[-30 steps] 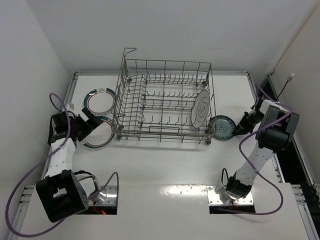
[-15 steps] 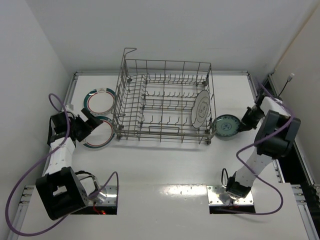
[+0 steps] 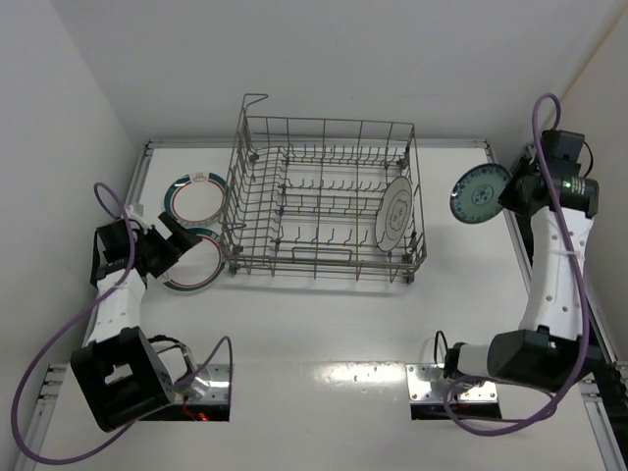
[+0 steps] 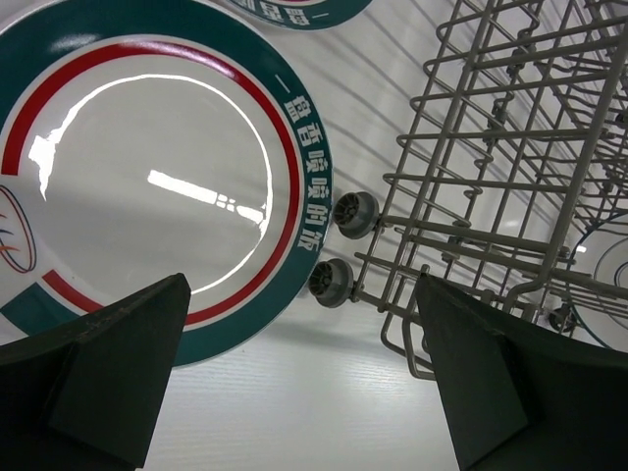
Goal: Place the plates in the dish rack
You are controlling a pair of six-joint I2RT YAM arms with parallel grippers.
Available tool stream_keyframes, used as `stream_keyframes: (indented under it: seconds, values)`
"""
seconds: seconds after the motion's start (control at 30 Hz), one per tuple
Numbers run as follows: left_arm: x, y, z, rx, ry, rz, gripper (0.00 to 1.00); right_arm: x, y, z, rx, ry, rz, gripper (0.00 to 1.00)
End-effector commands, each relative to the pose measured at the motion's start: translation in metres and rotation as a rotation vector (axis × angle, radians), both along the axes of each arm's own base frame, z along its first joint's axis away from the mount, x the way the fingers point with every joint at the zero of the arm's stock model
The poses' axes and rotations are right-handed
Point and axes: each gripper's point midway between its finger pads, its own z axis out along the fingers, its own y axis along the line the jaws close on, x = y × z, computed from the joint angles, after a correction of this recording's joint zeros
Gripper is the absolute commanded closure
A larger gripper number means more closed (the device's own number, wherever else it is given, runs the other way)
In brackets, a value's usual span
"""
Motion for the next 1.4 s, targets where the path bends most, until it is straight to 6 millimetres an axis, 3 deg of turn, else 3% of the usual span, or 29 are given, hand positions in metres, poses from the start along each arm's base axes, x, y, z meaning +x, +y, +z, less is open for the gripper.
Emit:
stream_keyframes:
  seconds: [0.0, 0.1, 0.17, 0.23, 0.27, 0.33, 0.43, 0.47, 0.63, 0.7, 0.73, 0.77, 0.8, 0.83, 1.03, 1.23, 1.37]
  values:
    - [0.01, 0.007, 0.024, 0.047, -0.062, -0.029, 0.0, -0.008, 0.001, 0.035, -0.037, -0.058, -0.036, 1.0]
    - [0.008, -0.003, 0.035, 0.05, -0.073, -0.067, 0.0, -0.011, 0.009, 0.063, -0.053, -0.122, -0.016, 1.0]
    - [0.005, -0.006, 0.043, 0.079, -0.078, -0.063, 0.0, -0.009, 0.03, 0.09, -0.062, -0.209, 0.039, 1.0]
    - [0.003, -0.01, 0.047, 0.102, -0.082, -0.065, 0.0, -0.006, 0.057, 0.102, -0.061, -0.234, 0.112, 1.0]
    - [0.003, -0.011, 0.054, 0.117, -0.099, -0.066, 0.0, -0.003, 0.059, 0.112, -0.081, -0.248, 0.103, 1.0]
    - [0.002, -0.015, 0.058, 0.147, -0.101, -0.065, 0.0, 0.004, 0.086, 0.117, -0.081, -0.261, 0.168, 1.0]
    - [-0.001, -0.02, 0.062, 0.188, -0.098, -0.045, 0.0, 0.007, 0.107, 0.118, -0.099, -0.257, 0.171, 1.0]
    - [-0.001, -0.02, 0.061, 0.199, -0.094, -0.041, 0.0, 0.013, 0.122, 0.112, -0.111, -0.242, 0.184, 1.0]
    - [0.0, -0.019, 0.065, 0.237, -0.078, -0.014, 0.0, 0.025, 0.154, 0.098, -0.197, -0.18, 0.205, 1.0]
    - [0.0, -0.015, 0.065, 0.251, -0.072, 0.004, 0.0, 0.028, 0.176, 0.089, -0.236, -0.14, 0.248, 1.0]
    - [-0.002, -0.016, 0.066, 0.243, -0.072, 0.009, 0.0, 0.032, 0.177, 0.096, -0.271, -0.149, 0.235, 1.0]
    - [-0.002, -0.015, 0.065, 0.254, -0.068, 0.015, 0.0, 0.039, 0.185, 0.079, -0.319, -0.074, 0.252, 1.0]
    - [-0.002, -0.013, 0.065, 0.262, -0.065, 0.025, 0.0, 0.041, 0.195, 0.075, -0.349, -0.053, 0.271, 1.0]
    - [-0.002, -0.013, 0.065, 0.262, -0.065, 0.025, 0.0, 0.046, 0.196, 0.084, -0.37, -0.069, 0.248, 1.0]
    - [-0.003, -0.011, 0.064, 0.29, -0.044, 0.052, 0.0, 0.071, 0.204, 0.05, -0.486, 0.053, 0.241, 1.0]
    - [-0.001, -0.013, 0.052, 0.289, 0.001, 0.05, 0.0, 0.071, 0.203, 0.015, -0.534, 0.137, 0.254, 1.0]
    - [0.002, -0.009, 0.034, 0.283, 0.074, 0.062, 0.0, 0.072, 0.217, -0.014, -0.539, 0.184, 0.299, 1.0]
